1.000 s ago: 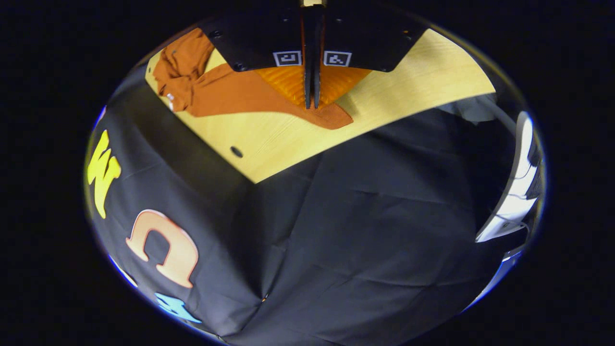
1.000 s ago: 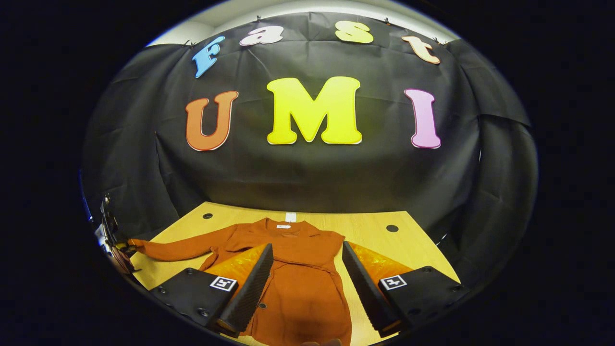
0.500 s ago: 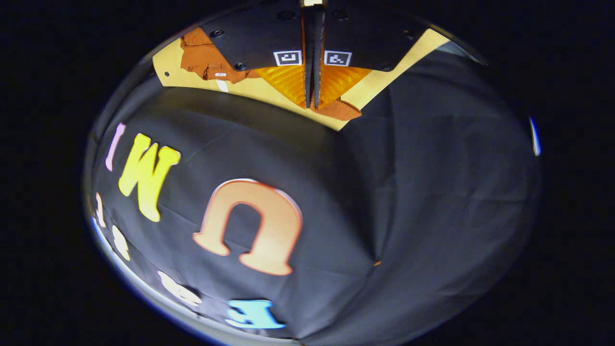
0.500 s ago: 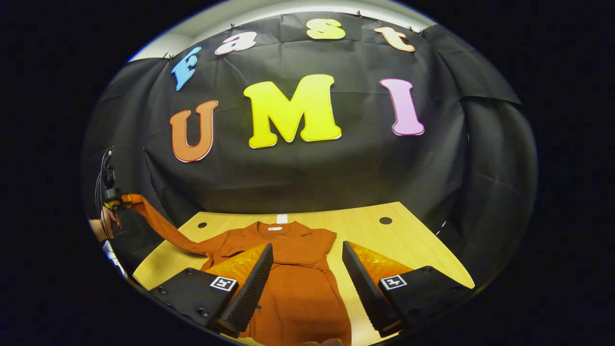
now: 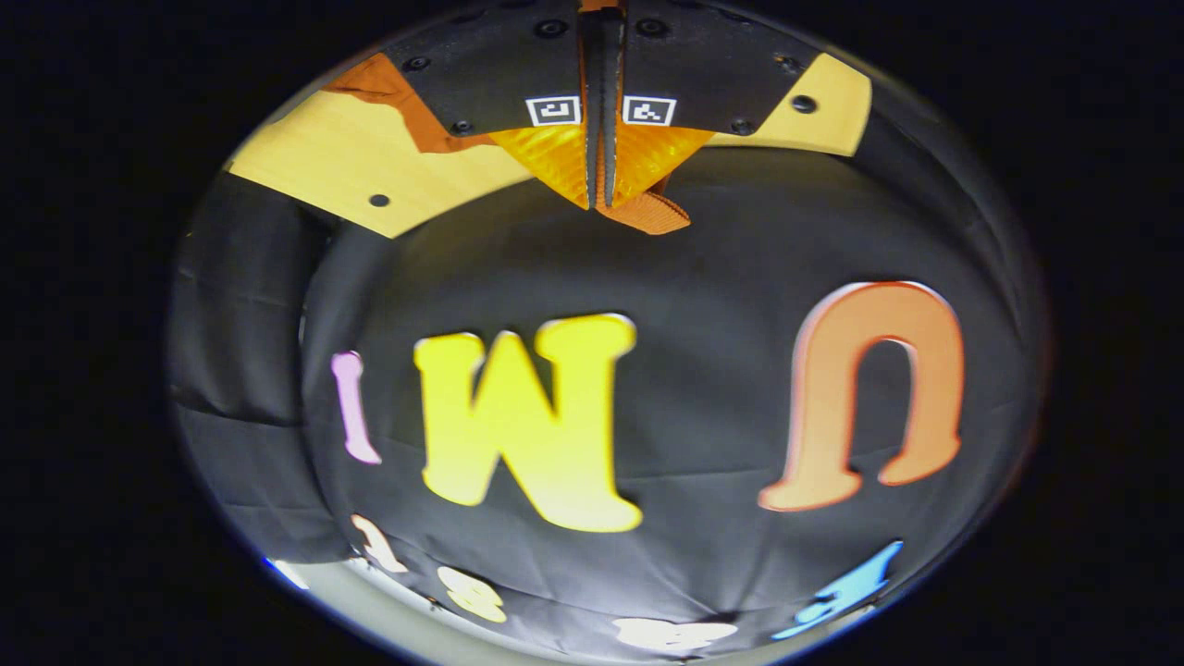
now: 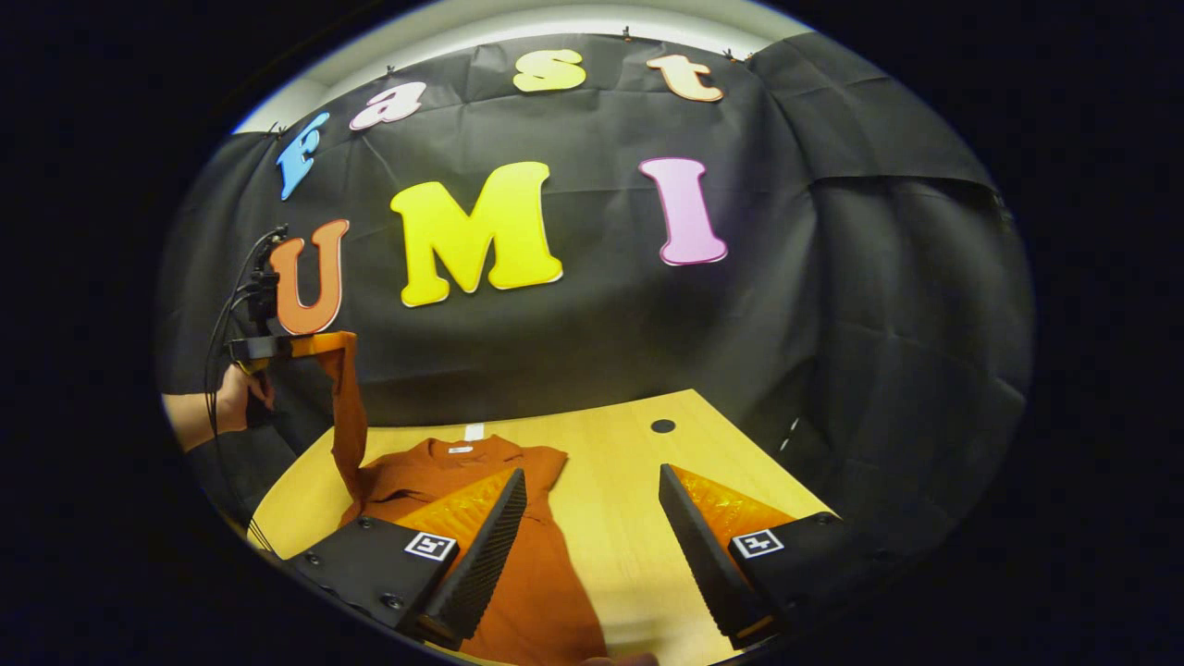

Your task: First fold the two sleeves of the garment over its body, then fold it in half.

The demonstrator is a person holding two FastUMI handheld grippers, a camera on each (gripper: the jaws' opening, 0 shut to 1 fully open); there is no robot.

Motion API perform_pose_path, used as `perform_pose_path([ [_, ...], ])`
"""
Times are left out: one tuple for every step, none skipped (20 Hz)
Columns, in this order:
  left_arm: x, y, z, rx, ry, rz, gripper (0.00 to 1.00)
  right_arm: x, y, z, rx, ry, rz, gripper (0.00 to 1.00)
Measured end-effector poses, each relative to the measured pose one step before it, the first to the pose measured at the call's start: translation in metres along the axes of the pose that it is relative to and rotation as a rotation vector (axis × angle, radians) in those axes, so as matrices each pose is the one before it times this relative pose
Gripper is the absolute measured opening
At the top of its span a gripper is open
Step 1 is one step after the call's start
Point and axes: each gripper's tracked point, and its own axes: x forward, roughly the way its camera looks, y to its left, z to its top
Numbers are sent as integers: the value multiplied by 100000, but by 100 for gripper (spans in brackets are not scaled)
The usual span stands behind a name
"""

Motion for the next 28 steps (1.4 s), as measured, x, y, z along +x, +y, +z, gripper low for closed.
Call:
perform_pose_path([
  [1327, -2664, -1092, -158, 2334, -3548, 3, -318, -860, 168, 29, -83, -1537, 92],
  [1988, -4173, -1917, -1564, 3881, -6276, 3, -492, -1682, 50, -177, -30, -2716, 92],
  [1418, -2277, -2021, -648, 3745, -3105, 3, -382, -980, 142, 238, 133, -1515, 92],
  [1066, -1709, -2310, -1518, 3599, -2281, 3, -163, -859, 108, 646, -42, -1857, 92],
  [1248, -1335, -2013, -2510, 3487, -2018, 3, -70, -669, 331, 878, -361, -1350, 92],
  [1375, -1271, -2230, -2666, 4924, -1507, 3, -203, -535, 143, 549, -38, -930, 92],
  [1269, -1162, -2044, -1331, 4786, -678, 3, -161, -358, 140, -379, 341, -513, 92],
  [1174, -930, -1697, -674, 3924, 321, 3, -312, -569, -149, -698, 504, -467, 92],
  [1015, -781, -1382, -291, 3398, 979, 3, -250, -157, -89, -862, 573, 131, 92],
  [929, -352, -1183, 166, 2922, 2987, 3, -42, -10, -116, -1063, 727, -6, 92],
  [725, -208, -1253, 420, 3499, 3866, 3, -329, -136, -226, -992, 893, 330, 92],
  [386, -251, -802, -128, 2011, 2477, 3, -564, -149, -552, -608, 975, 506, 92],
  [105, -162, -452, -464, 575, 2653, 3, -218, -22, -442, -810, 1241, 564, 91],
  [1459, -1579, -1744, -1934, -683, 63, 5, 6, -36, -74, -725, 95, 6, 92],
  [-633, 63, 1547, -2486, -835, -974, 0, 120, 160, 87, -473, -192, 273, 92],
  [-714, -123, 181, -2972, -895, -1864, 13, 122, 181, 39, -704, -316, 374, 92],
  [-402, -603, 323, -2542, -348, -2130, 27, 128, 220, 139, -684, -431, 666, 91],
  [-503, -382, 333, -1111, -348, -1254, 35, 237, 261, -3, -489, -255, 727, 92],
  [-691, -478, 426, -231, -361, -1315, 52, 297, 380, 112, -31, -137, 946, 92],
  [-953, -66, 808, 658, -1867, 1235, 68, 359, 541, 179, -9, -641, 1359, 92],
  [-965, -20, 1131, 597, -3322, 856, 85, 434, 680, 427, -125, -1109, 1298, 92],
  [-1302, 18, 1191, 443, -3618, 524, 100, 404, 799, 445, -327, -1465, 1695, 92],
  [-1645, -192, 1689, 238, -4294, 327, 100, 451, 901, 547, -398, -1540, 1902, 93],
  [-1999, -42, 1995, 354, -4335, 1195, 100, 594, 959, 474, -295, -1709, 2111, 93],
  [-3208, 749, 3301, 1511, -7783, 2938, 100, 819, 2030, 987, -283, -2419, 4297, 93],
  [-2763, 1070, 2941, 454, -7273, 1932, 100, 527, 1612, 849, -713, -2586, 3395, 92],
  [-1927, 579, 2122, 63, -5082, 1143, 100, 582, 1254, 723, -1044, -2360, 2658, 93],
  [-1940, 831, 1812, 248, -4188, 1520, 100, 426, 1293, 780, -1171, -2117, 2402, 93],
])
